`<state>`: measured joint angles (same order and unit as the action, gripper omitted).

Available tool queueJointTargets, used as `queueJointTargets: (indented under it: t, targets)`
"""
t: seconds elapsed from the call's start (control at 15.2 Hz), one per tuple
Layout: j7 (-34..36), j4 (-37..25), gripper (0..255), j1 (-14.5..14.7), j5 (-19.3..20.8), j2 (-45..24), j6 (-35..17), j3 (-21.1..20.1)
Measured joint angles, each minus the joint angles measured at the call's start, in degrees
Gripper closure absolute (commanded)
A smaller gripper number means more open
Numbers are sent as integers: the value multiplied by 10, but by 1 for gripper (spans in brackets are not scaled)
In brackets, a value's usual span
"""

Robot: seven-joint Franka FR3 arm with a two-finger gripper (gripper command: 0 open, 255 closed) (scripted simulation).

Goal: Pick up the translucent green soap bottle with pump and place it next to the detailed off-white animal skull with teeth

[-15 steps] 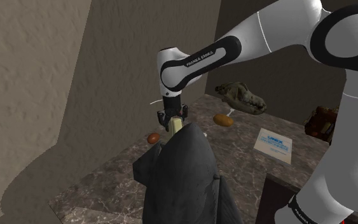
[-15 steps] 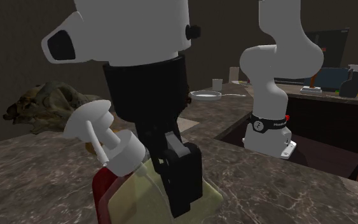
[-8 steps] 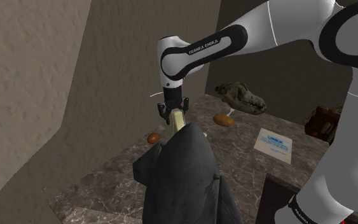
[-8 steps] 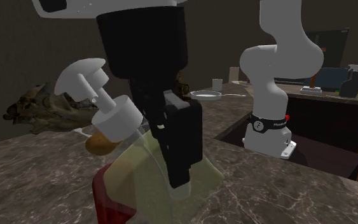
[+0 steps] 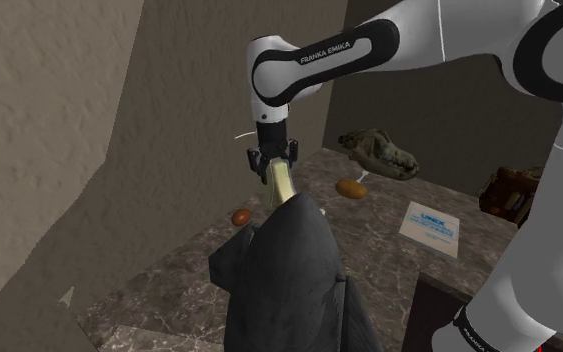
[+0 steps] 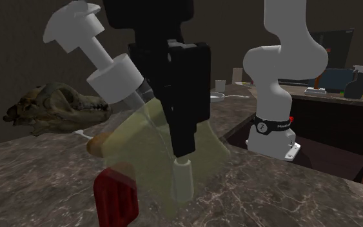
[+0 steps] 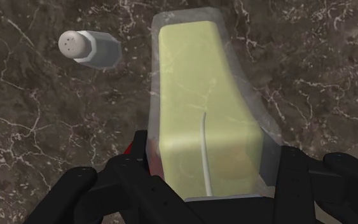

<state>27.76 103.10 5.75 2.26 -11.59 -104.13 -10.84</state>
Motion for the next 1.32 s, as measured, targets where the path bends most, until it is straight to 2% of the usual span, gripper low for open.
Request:
queueJointTargets:
  t: [1.32]
  targets:
    - [-5,-131,255,0,-4,19,149,-1]
